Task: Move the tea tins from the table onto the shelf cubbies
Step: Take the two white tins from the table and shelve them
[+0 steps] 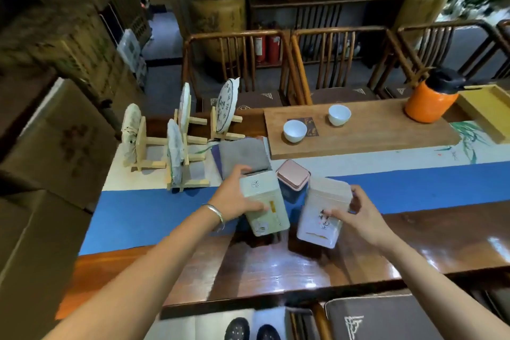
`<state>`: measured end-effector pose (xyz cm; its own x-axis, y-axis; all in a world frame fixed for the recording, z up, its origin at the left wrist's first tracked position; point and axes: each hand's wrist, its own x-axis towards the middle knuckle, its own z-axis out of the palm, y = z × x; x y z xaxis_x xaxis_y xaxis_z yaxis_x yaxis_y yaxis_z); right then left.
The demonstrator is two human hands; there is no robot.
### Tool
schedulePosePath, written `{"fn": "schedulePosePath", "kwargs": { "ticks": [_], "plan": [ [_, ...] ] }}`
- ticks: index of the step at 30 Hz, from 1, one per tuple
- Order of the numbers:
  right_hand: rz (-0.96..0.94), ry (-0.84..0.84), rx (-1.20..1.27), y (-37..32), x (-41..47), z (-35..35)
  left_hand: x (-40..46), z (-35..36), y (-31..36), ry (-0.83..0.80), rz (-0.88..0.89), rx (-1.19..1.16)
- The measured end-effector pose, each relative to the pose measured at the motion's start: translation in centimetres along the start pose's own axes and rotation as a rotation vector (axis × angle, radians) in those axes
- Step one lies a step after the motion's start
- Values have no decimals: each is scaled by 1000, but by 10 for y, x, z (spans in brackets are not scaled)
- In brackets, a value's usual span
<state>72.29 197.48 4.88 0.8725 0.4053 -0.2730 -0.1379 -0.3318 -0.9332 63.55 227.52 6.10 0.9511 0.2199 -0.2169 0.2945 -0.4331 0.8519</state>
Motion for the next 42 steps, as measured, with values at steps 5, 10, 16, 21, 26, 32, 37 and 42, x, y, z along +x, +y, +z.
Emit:
{"fn": "schedulePosePath", "kwargs": {
  "ticks": [5, 10, 16, 21, 26, 32, 37, 42],
  "plan": [
    [-159, -114, 61, -57, 21, 52, -37, -58, 1, 248, -38, -218],
    [-328, -294, 35, -122, 29, 129, -101, -132, -6, 488, -50, -363],
    [-487, -492, -18, -199, 2, 248, -213, -212, -16, 783, -13, -537],
    [-570, -710, -10, -255, -57, 385, -344, -284, -41, 1040, -8, -527],
    [-617, -984, 37, -298, -154, 532, -502, -343, -79, 1264, -59, -432],
    [-682, -1234, 120, -331, -287, 685, -673, -385, -106, 1557, -114, -361],
    [-691, -1450, 127, -351, -390, 791, -787, -407, -114, 1751, -153, -323],
    [-688, -1642, 183, -371, -475, 883, -877, -439, -124, 1927, -171, -249]
  ]
}}
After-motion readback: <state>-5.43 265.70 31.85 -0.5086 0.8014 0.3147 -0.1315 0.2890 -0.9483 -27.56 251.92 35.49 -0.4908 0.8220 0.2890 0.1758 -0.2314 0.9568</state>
